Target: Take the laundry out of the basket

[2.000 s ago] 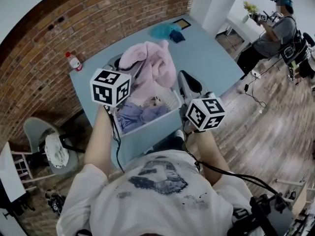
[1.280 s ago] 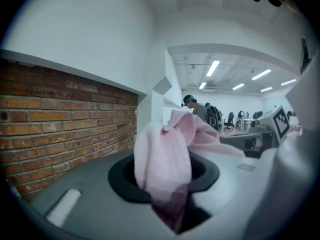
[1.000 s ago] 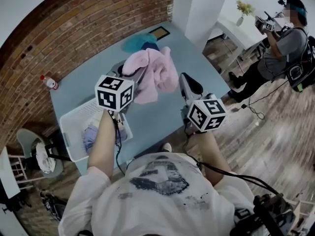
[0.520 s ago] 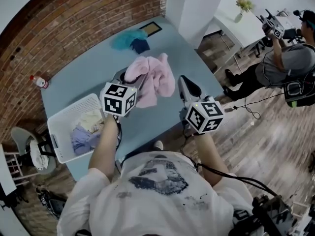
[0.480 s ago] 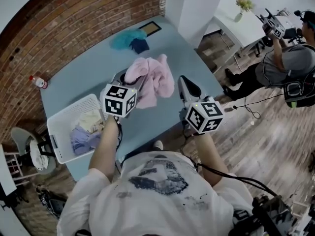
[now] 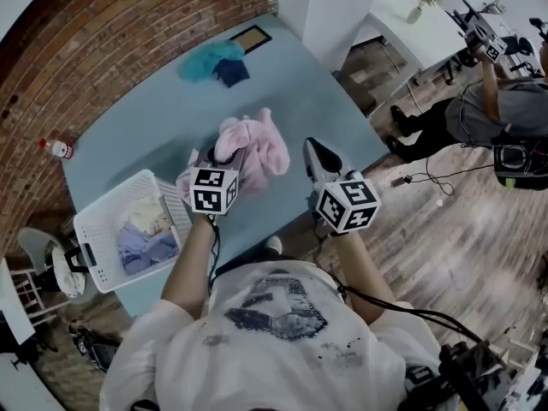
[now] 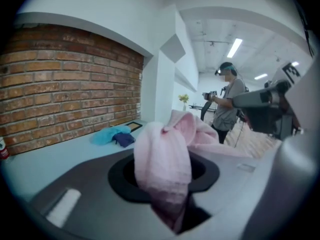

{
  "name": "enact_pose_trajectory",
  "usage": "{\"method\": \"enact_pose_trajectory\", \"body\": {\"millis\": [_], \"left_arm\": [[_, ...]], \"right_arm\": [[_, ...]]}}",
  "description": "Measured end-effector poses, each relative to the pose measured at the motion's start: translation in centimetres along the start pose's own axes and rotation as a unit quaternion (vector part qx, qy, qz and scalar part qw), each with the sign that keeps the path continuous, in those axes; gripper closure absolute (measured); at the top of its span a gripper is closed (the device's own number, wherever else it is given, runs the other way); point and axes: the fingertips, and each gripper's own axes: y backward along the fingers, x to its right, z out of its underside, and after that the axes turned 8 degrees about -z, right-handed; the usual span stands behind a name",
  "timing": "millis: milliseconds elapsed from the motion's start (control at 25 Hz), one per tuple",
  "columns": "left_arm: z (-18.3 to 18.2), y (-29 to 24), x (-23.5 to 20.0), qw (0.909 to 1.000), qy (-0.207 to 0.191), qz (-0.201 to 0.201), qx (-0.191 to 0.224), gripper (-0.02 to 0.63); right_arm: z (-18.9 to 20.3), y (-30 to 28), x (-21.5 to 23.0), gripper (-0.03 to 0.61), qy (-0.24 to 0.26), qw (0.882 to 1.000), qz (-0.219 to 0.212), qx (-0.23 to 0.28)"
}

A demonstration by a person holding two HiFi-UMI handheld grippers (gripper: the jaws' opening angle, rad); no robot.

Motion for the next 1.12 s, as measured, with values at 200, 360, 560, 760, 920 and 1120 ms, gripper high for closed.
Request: {"method": "enact_pose_trajectory", "body": {"millis": [200, 360, 560, 760, 920, 1120], "left_arm": [[3.6, -2.0, -0.2, 0.9996, 0.013, -0.019, -0.018, 0.469], [5.5, -3.2, 0.0, 0.9991, 0.018, -0.026, -0.027, 0.465], [6.8, -4.0, 0.1, 0.9985, 0.030, -0.028, -0.036, 0.451], [8.2, -4.5, 0.3, 0.9970, 0.041, -0.021, -0.061, 0.442], [9.0, -4.6, 0.6, 0.9956, 0.047, -0.013, -0.080, 0.422], [9.3, -4.5, 1.1, 0.9962, 0.033, -0.010, -0.080, 0.416]], "right_arm": [[1.6, -0.6, 1.1, 0.580, -0.009, 1.000, 0.003, -0.016], [2.5, -0.9, 1.5, 0.580, -0.014, 1.000, 0.005, -0.026], [3.2, -1.5, 1.8, 0.580, -0.015, 0.999, 0.005, -0.031], [3.9, -1.6, 2.2, 0.580, -0.016, 0.999, 0.007, -0.037], [4.3, -1.6, 2.4, 0.580, -0.022, 0.999, 0.009, -0.040], [4.5, -1.4, 2.4, 0.580, -0.026, 0.999, 0.009, -0.041]]}}
